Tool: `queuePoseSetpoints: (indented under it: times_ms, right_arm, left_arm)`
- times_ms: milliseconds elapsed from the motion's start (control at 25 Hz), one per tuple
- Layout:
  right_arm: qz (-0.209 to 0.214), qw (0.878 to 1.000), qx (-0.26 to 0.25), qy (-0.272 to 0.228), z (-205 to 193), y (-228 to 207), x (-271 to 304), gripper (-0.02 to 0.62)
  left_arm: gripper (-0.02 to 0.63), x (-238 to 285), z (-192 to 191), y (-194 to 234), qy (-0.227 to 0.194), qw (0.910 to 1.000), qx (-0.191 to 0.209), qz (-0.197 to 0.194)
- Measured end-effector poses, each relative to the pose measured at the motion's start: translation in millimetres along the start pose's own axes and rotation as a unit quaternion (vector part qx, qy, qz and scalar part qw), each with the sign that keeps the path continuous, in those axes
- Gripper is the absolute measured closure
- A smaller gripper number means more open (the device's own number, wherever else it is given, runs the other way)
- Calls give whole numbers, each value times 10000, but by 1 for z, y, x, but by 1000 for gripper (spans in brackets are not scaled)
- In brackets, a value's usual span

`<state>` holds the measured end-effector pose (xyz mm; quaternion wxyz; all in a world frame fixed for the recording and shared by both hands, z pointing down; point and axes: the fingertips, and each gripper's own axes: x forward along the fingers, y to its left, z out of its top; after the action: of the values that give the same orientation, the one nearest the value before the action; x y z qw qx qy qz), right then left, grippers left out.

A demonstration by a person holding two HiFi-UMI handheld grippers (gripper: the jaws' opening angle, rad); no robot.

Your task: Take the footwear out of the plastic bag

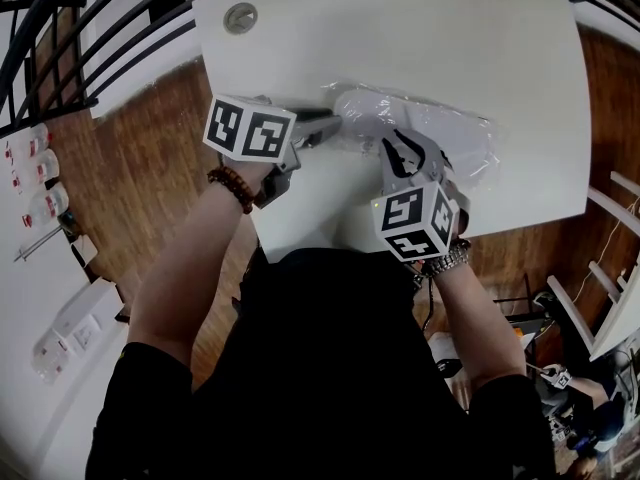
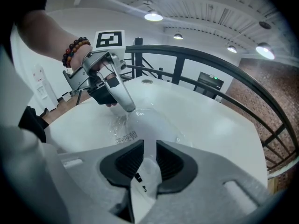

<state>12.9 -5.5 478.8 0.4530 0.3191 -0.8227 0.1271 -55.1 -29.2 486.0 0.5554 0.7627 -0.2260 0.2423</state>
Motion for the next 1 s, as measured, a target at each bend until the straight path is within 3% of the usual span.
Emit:
queuePoseSetpoints:
  times_ms: [280,640,840,1000]
  right_arm:
    - [-2,10000,-10,-4,-1,2,-1,525]
    - [8,10000,-37,1,0,4,-2,525]
    - [2,10000,-42,-23,3,3,-3,525]
    - [-33,10000,-28,-53,2,0,-7,525]
  left_arm:
    - [486,3,-3,2,-9,9987,-464,-200]
    - [454,4,-5,5,-57,9976,-663,-183]
    - [525,3,-2,5,-124,9985,-526,-116]
    - [539,2,-3,4,-152,9983,-538,-162]
